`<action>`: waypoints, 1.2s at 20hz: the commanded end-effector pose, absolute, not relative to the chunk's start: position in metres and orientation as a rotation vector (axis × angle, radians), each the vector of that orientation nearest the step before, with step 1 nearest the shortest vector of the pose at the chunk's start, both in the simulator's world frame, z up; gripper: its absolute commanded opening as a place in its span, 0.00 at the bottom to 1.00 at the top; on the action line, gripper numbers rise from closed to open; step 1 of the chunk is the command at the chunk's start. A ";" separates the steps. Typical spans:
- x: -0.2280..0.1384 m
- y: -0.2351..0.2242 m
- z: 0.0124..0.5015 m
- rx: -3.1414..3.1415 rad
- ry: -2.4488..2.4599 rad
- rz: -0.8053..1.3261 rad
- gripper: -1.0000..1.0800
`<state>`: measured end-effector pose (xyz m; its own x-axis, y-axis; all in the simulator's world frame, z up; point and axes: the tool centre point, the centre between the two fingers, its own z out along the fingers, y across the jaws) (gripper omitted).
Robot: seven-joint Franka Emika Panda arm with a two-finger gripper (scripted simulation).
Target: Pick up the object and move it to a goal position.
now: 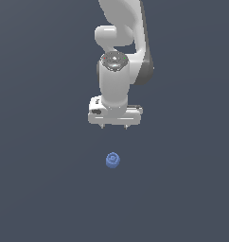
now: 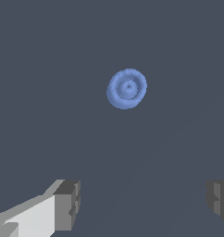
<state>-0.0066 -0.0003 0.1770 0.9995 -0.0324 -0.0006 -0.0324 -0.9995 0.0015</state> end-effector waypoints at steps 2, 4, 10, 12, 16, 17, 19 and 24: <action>-0.007 0.000 0.177 3.140 -0.049 -0.001 0.96; -0.007 0.004 0.177 3.141 -0.039 -0.002 0.96; -0.011 0.028 0.177 3.149 0.032 -0.005 0.96; -0.012 0.031 0.177 3.150 0.043 -0.006 0.96; -0.011 0.029 0.177 3.150 0.030 -0.005 0.96; -0.010 0.029 0.176 3.150 0.022 -0.005 0.96; -0.007 0.029 0.175 3.151 -0.002 -0.006 0.96; 0.005 0.025 0.168 3.151 -0.106 -0.006 0.96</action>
<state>0.0009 0.0264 0.1704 0.9990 -0.0455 -0.0038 -0.0455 -0.9989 -0.0104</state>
